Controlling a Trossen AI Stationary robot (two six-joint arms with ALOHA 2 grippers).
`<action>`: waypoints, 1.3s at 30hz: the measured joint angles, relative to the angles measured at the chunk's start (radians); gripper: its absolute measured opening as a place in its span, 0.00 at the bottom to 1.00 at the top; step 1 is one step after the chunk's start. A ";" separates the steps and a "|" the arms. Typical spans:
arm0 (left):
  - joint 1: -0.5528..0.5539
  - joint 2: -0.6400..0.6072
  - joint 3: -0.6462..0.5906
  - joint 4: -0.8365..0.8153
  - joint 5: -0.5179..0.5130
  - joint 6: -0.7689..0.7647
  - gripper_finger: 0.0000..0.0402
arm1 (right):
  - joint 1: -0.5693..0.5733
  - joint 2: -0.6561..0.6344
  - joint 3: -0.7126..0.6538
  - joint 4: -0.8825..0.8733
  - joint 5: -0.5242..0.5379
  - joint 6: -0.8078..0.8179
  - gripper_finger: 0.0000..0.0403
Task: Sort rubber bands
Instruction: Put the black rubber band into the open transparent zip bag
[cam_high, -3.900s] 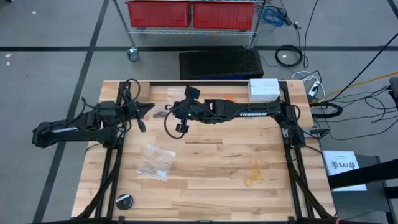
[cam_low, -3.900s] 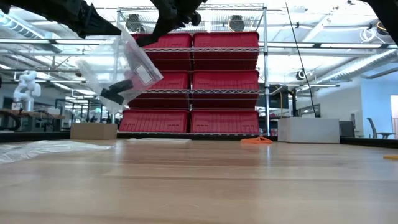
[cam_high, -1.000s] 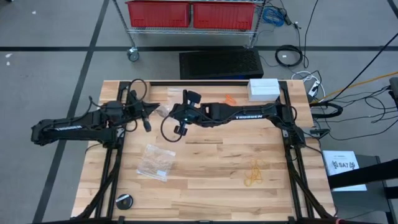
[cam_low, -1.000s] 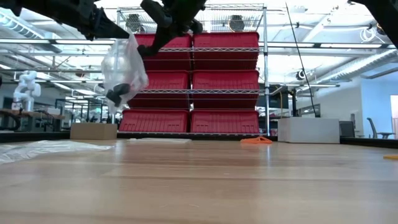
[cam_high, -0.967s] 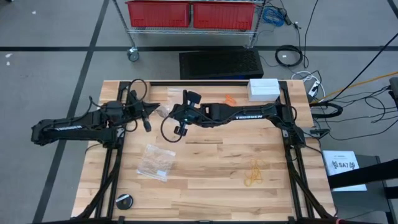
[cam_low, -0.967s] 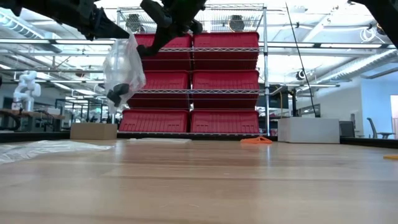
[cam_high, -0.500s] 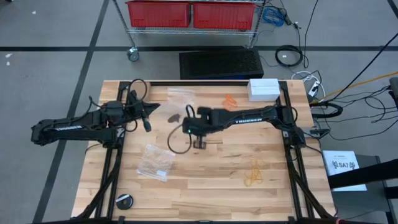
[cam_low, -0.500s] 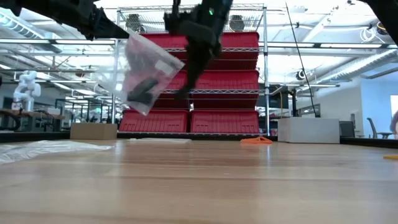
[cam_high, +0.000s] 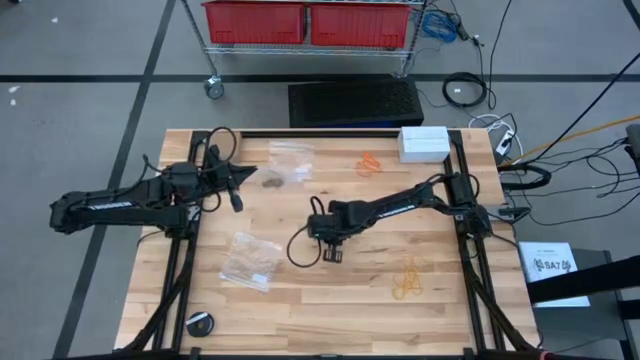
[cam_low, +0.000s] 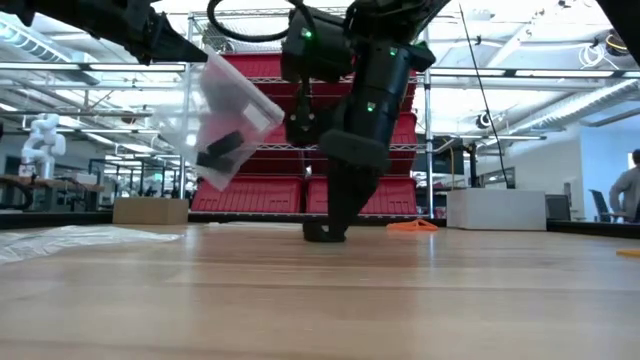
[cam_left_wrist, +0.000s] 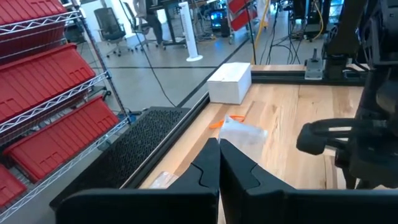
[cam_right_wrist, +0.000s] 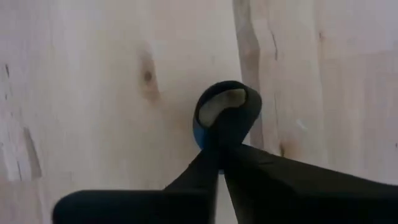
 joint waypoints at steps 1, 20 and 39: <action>0.000 0.000 0.000 0.000 0.000 0.000 0.00 | 0.003 -0.004 0.003 -0.006 0.000 0.007 0.09; 0.000 0.000 0.000 0.000 0.010 -0.001 0.00 | -0.083 -0.242 0.046 0.256 0.213 -0.264 0.49; 0.000 0.000 0.000 0.000 0.026 0.000 0.00 | -0.173 -0.222 -0.071 0.572 0.149 -0.308 0.17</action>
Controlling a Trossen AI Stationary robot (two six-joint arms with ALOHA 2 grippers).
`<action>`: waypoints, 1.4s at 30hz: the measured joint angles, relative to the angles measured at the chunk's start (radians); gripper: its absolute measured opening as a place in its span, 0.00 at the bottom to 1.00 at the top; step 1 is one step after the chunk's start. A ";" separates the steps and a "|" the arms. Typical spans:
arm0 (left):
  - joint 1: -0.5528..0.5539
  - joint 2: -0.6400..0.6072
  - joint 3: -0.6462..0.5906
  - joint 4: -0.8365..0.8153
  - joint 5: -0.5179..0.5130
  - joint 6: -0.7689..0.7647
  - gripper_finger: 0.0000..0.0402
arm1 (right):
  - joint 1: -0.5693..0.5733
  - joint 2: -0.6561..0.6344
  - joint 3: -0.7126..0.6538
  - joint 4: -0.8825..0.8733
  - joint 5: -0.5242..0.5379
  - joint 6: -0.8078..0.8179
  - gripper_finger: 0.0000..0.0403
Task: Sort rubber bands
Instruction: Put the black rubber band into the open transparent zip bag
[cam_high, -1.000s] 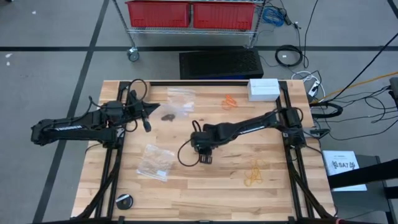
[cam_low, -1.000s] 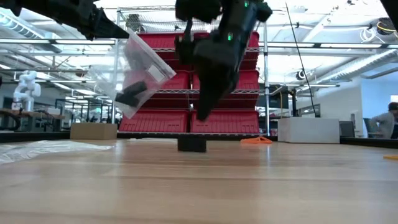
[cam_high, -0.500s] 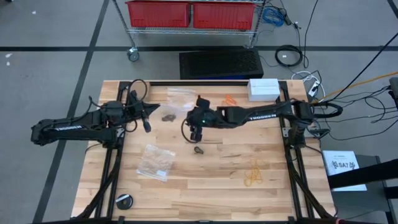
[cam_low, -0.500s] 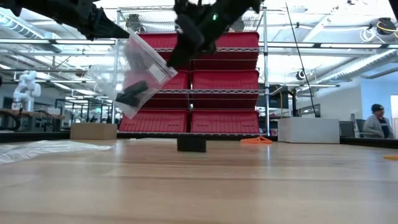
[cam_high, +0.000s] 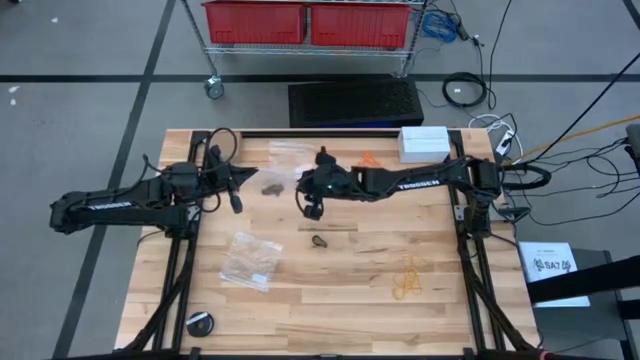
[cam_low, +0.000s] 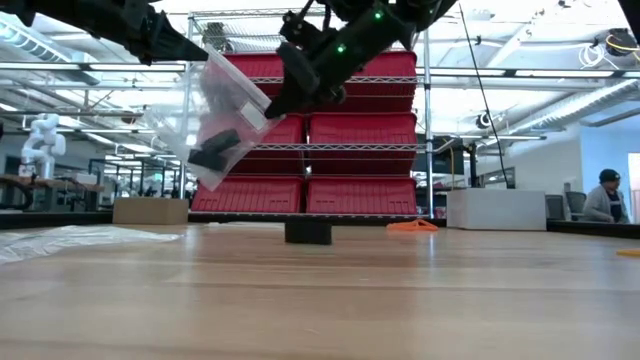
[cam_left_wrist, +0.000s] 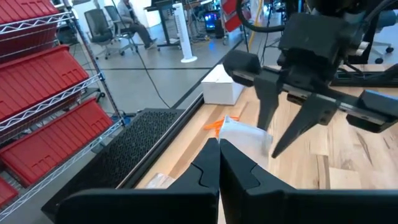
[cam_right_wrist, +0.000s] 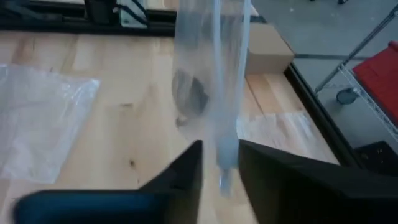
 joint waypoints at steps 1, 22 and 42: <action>0.000 0.000 0.000 0.000 0.000 0.000 0.00 | 0.000 0.000 0.000 0.009 0.000 -0.002 0.11; 0.000 0.139 0.000 0.142 0.105 -0.022 0.00 | 0.001 0.000 0.000 0.157 -0.003 -0.048 0.01; 0.000 0.212 0.000 0.211 0.114 0.002 0.00 | 0.013 -0.045 0.000 0.056 0.001 0.001 0.14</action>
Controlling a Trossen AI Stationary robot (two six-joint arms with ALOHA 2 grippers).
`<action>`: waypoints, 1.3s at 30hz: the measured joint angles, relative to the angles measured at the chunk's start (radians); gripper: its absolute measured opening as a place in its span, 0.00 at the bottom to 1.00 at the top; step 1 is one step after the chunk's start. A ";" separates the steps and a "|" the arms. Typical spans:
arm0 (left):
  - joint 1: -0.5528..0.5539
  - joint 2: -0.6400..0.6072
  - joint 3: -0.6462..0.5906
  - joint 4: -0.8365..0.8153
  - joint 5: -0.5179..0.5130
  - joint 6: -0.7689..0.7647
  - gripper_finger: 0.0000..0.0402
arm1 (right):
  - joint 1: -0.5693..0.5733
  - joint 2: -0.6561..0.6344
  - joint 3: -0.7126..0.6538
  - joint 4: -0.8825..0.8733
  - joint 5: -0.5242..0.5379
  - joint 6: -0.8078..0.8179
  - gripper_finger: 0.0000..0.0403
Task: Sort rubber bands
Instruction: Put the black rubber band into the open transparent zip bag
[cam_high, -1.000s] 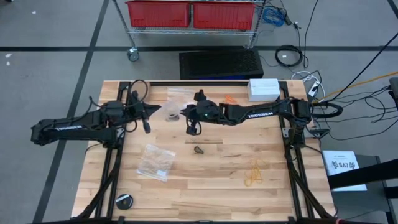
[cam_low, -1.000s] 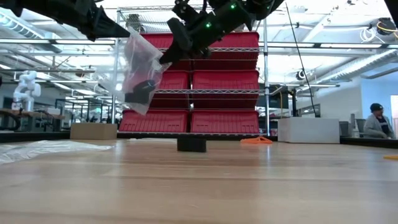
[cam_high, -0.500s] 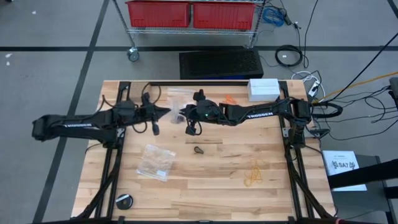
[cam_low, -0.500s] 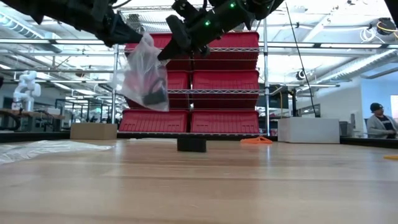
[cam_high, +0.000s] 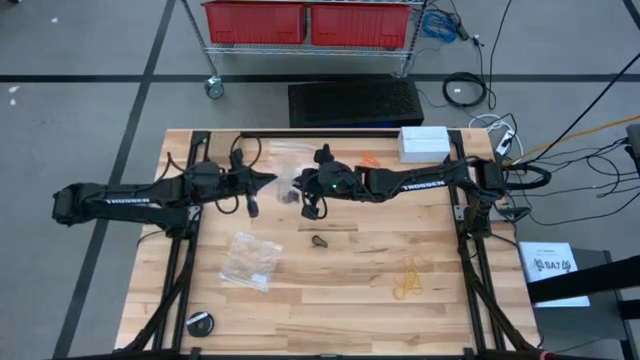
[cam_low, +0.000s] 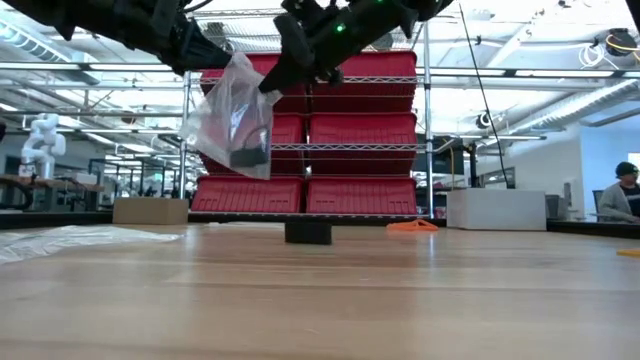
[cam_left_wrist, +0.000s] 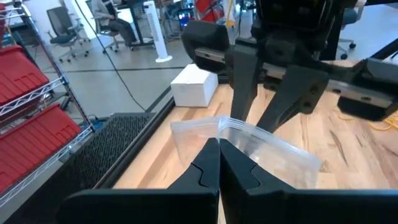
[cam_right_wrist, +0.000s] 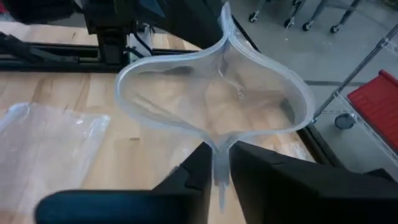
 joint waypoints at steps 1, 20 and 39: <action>0.000 0.000 0.000 -0.002 0.000 0.000 0.00 | 0.000 -0.009 0.000 -0.024 0.001 0.006 0.16; 0.000 -0.006 0.000 -0.008 -0.001 0.000 0.00 | 0.097 -0.227 0.001 -0.608 -0.023 0.272 0.50; 0.000 -0.006 0.000 -0.001 -0.001 -0.001 0.00 | 0.278 0.202 0.001 -0.493 0.053 0.561 0.61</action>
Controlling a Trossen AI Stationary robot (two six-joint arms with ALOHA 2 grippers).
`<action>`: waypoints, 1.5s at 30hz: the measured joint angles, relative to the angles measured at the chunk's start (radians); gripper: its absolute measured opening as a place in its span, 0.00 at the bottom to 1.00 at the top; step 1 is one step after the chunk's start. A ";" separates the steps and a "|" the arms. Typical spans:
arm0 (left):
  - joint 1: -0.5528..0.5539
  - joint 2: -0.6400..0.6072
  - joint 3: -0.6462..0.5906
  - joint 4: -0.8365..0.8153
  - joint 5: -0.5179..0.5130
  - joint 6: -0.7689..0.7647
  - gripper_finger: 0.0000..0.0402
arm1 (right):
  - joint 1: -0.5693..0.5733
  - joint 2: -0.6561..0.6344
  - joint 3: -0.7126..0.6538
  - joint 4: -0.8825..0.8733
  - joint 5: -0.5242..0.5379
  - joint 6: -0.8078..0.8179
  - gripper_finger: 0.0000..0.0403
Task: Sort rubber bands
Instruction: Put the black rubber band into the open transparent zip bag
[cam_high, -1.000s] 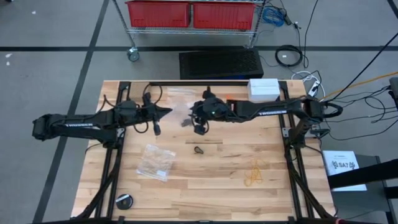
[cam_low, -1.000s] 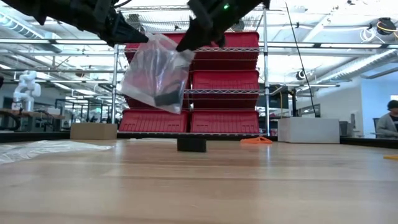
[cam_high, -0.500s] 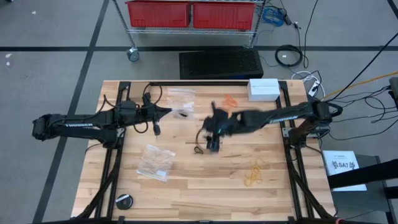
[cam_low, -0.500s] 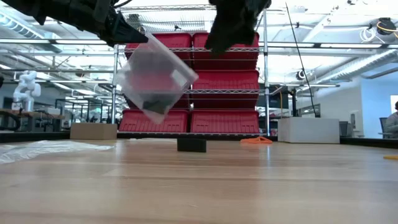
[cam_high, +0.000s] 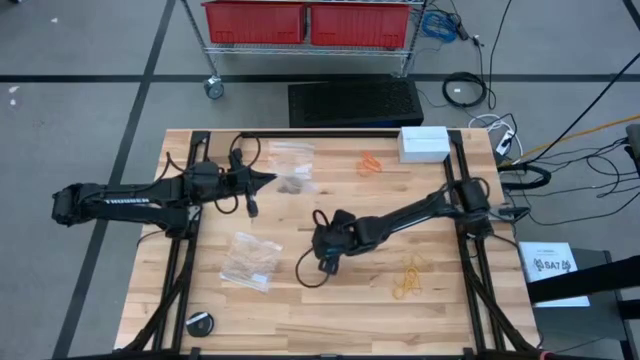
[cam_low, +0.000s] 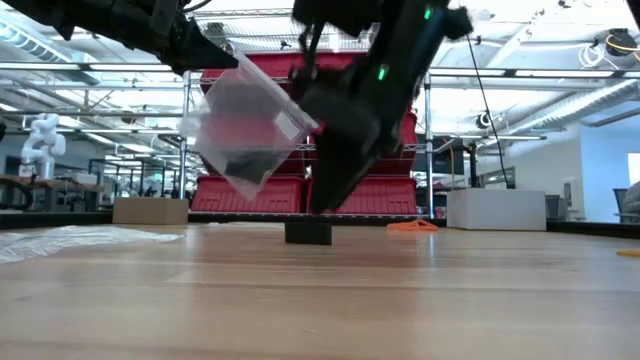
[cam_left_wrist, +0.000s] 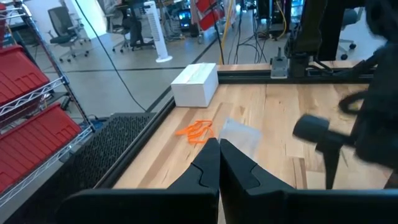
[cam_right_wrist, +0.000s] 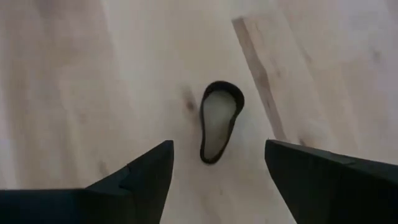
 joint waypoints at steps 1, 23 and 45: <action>0.000 0.000 0.000 0.002 0.000 0.000 0.00 | -0.001 0.013 0.000 0.003 -0.001 0.002 0.60; 0.000 0.000 0.000 -0.004 0.000 0.001 0.00 | -0.006 -0.243 0.051 -0.055 0.296 -0.169 0.01; 0.000 0.000 0.000 0.000 0.021 0.000 0.00 | -0.150 -0.198 0.223 -0.035 0.305 -0.437 0.00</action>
